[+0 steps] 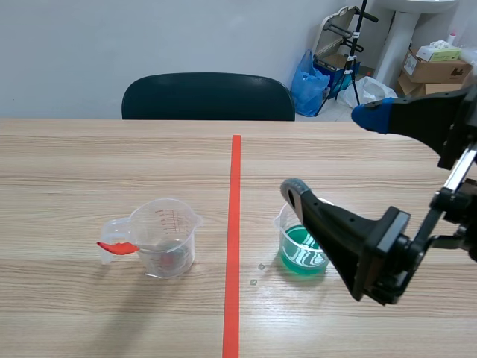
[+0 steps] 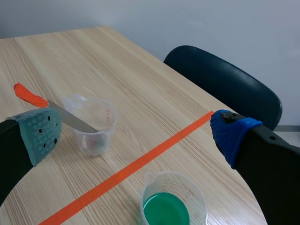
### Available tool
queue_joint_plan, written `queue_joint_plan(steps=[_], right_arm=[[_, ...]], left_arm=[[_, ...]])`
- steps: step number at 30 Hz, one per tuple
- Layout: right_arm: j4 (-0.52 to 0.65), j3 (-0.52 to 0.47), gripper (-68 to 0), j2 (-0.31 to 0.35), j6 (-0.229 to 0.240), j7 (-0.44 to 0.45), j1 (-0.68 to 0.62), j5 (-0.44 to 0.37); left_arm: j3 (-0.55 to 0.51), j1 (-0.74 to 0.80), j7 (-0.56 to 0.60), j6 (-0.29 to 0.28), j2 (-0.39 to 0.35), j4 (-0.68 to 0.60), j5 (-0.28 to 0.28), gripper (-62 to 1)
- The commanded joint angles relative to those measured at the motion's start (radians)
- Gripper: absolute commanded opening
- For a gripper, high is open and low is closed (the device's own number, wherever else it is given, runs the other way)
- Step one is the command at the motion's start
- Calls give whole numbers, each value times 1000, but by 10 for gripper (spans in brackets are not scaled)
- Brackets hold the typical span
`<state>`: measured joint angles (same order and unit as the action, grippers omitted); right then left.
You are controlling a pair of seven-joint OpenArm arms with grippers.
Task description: Do the redox reaction experiment
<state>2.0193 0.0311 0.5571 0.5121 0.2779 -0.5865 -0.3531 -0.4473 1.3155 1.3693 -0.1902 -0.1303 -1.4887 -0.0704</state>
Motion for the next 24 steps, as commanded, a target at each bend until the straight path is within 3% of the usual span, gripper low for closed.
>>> queue_joint_plan(steps=[1,5,13,15,19,24], right_arm=[[37,-18,4,2,-3,9,0,-22],[59,-53,4,2,-4,8,-26,-25],[61,-115,4,2,-4,0,-116,-75],[61,-126,4,2,-5,0,-132,-81],[61,-142,4,2,-12,-20,-153,-86],[61,-142,4,2,-19,-56,-153,-85]], left_arm=[[-2,1,-3,2,-1,-27,6,14],[9,1,-32,1,-36,-40,32,14],[44,1,-212,1,-208,-96,271,14],[44,1,-218,1,-243,-107,315,14],[45,1,-219,1,-313,-117,336,14],[80,1,-219,1,-409,-113,496,14]])
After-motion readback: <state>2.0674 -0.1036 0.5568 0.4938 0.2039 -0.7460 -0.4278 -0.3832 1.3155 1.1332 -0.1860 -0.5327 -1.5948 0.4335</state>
